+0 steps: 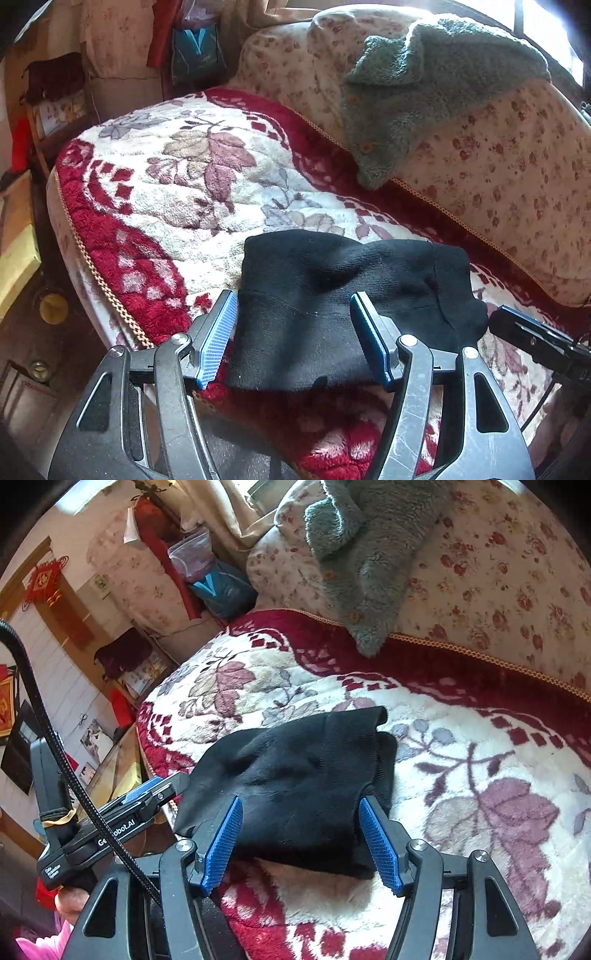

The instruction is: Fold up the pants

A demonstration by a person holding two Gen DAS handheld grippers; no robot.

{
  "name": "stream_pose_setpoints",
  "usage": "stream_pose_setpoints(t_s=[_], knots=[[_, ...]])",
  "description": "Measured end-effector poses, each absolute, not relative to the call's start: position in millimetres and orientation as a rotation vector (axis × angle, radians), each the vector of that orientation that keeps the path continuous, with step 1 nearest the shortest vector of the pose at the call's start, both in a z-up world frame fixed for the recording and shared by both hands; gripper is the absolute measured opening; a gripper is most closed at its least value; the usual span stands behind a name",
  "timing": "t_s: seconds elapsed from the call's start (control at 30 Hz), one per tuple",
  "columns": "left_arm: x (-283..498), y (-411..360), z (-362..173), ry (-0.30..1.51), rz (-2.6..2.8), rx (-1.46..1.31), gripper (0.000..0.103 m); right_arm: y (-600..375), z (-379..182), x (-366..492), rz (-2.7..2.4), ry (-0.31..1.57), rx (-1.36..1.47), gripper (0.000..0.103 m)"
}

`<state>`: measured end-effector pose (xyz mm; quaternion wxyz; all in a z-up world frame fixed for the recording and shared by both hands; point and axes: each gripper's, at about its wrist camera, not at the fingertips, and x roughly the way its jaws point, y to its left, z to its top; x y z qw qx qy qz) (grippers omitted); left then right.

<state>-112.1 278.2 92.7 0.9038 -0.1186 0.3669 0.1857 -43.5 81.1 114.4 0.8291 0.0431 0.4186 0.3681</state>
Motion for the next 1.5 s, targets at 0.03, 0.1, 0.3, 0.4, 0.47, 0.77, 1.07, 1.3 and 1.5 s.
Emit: stream_pose_setpoints(t_s=[0.03,0.1,0.3,0.4,0.47,0.77,1.07,1.3,1.5], knots=[[-114,277,94,0.753,0.386,-0.243,0.064,81,115,-45,0.781,0.886,0.092,0.064],[-116,275,95,0.751,0.381,-0.249,0.064,82,117,-46,0.785,0.88,0.094,0.064],[-122,271,99,0.742,0.38,-0.248,0.064,87,123,-54,0.792,0.862,0.077,0.065],[-125,268,102,0.733,0.382,-0.244,0.064,90,124,-58,0.796,0.858,0.065,0.065],[-126,266,103,0.729,0.384,-0.238,0.064,92,125,-60,0.797,0.852,0.058,0.065],[-130,263,105,0.72,0.388,-0.225,0.064,98,129,-69,0.806,0.834,0.041,0.065],[-133,261,104,0.723,0.396,-0.22,0.064,101,129,-71,0.808,0.838,0.037,0.065],[-133,259,106,0.719,0.41,-0.207,0.064,103,128,-72,0.81,0.842,0.024,0.065],[-135,260,107,0.718,0.433,-0.203,0.064,104,127,-73,0.813,0.84,0.021,0.065]])
